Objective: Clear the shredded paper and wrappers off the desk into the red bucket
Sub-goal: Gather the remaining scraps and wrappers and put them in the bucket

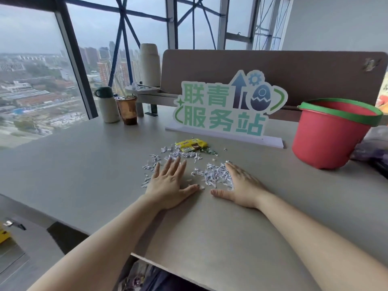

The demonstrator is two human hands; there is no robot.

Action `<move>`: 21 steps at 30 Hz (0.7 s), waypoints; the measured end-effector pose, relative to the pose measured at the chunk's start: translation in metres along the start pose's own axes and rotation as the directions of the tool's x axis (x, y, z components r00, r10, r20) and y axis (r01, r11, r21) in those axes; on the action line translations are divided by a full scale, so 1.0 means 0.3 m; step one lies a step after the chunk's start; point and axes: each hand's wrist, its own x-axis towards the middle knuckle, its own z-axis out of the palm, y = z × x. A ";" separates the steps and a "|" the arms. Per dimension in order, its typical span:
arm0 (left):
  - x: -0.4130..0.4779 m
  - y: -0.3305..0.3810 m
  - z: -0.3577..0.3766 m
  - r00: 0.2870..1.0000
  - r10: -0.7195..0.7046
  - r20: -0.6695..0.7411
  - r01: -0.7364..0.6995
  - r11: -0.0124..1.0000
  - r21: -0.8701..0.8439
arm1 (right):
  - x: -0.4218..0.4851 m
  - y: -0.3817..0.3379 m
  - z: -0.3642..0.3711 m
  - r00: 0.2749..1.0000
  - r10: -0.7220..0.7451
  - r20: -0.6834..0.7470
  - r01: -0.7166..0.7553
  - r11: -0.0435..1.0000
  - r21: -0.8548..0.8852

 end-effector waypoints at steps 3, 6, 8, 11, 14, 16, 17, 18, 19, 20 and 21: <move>0.048 -0.053 0.001 0.995 -0.101 -0.003 0.101 0.995 -0.005 | 0.078 -0.013 0.007 1.000 0.001 0.007 -0.001 1.000 -0.003; 0.097 -0.087 0.005 0.988 -0.151 0.033 0.152 0.987 -0.043 | 0.149 -0.026 0.013 1.000 -0.005 0.000 0.005 1.000 0.019; 0.132 -0.104 0.008 0.987 -0.154 0.040 0.156 0.986 -0.052 | 0.191 -0.032 0.018 1.000 -0.001 -0.013 0.002 0.999 0.034; 0.181 -0.122 0.014 0.983 -0.176 0.045 0.178 0.982 -0.060 | 0.248 -0.039 0.026 0.999 0.021 -0.024 -0.020 0.999 0.050; 0.227 -0.130 0.019 0.988 -0.142 0.054 0.145 0.987 -0.062 | 0.297 -0.043 0.029 0.999 0.011 -0.039 -0.009 0.999 0.045; 0.252 -0.131 0.020 0.993 -0.105 0.052 0.108 0.992 -0.062 | 0.323 -0.046 0.026 0.999 -0.009 -0.039 0.011 0.999 0.045; 0.261 -0.132 0.020 0.995 -0.088 0.049 0.091 0.994 -0.063 | 0.334 -0.046 0.027 0.999 -0.017 -0.035 0.019 0.999 0.039; 0.267 -0.133 0.020 0.997 -0.070 0.042 0.073 0.995 -0.061 | 0.341 -0.047 0.027 0.999 -0.025 -0.031 0.026 0.999 0.030; 0.270 -0.133 0.020 0.998 -0.053 0.032 0.055 0.997 -0.057 | 0.347 -0.048 0.029 0.999 -0.032 -0.027 0.033 0.999 0.018; 0.271 -0.134 0.020 0.999 -0.038 0.021 0.039 0.998 -0.054 | 0.353 -0.048 0.030 0.999 -0.041 -0.026 0.041 0.999 0.007; 0.272 -0.134 0.019 1.000 -0.025 0.010 0.025 0.998 -0.055 | 0.356 -0.048 0.031 0.998 -0.047 -0.027 0.048 0.999 0.003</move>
